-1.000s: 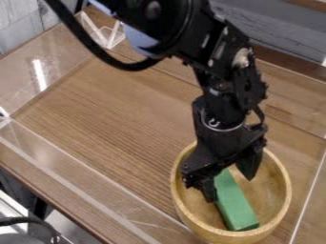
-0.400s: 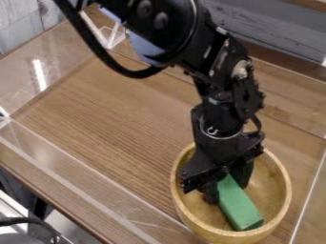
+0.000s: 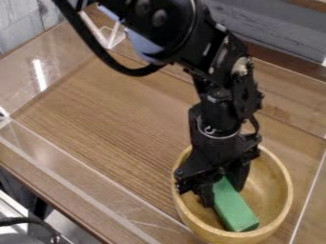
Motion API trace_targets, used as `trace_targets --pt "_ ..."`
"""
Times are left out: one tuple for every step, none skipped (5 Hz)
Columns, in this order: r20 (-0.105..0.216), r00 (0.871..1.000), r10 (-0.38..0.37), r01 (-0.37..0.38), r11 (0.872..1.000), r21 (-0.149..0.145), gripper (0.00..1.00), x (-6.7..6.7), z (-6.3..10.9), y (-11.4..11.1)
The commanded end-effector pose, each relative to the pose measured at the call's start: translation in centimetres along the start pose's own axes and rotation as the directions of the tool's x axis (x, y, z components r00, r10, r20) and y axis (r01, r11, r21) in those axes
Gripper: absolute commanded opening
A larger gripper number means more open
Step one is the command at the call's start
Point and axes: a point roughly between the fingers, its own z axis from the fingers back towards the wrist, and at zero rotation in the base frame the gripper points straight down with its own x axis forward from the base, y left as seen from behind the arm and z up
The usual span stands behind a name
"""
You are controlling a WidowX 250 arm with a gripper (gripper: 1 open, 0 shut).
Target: Remove the green block from inside the brown bowl and put it on the table
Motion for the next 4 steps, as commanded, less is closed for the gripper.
trace_targets --pt "0.008 1.0 -0.023 0.024 0.998 -0.05 0.0 -0.02 1.54 -0.98" --pt "0.007 0.999 -0.032 0.033 0.998 -0.047 0.0 -0.09 1.73 -0.94" --pt "0.005 0.999 -0.042 0.042 0.998 -0.044 0.0 -0.16 1.9 -0.88" --pt "0.003 0.999 -0.053 0.053 0.998 -0.042 0.0 -0.2 2.03 -0.82"
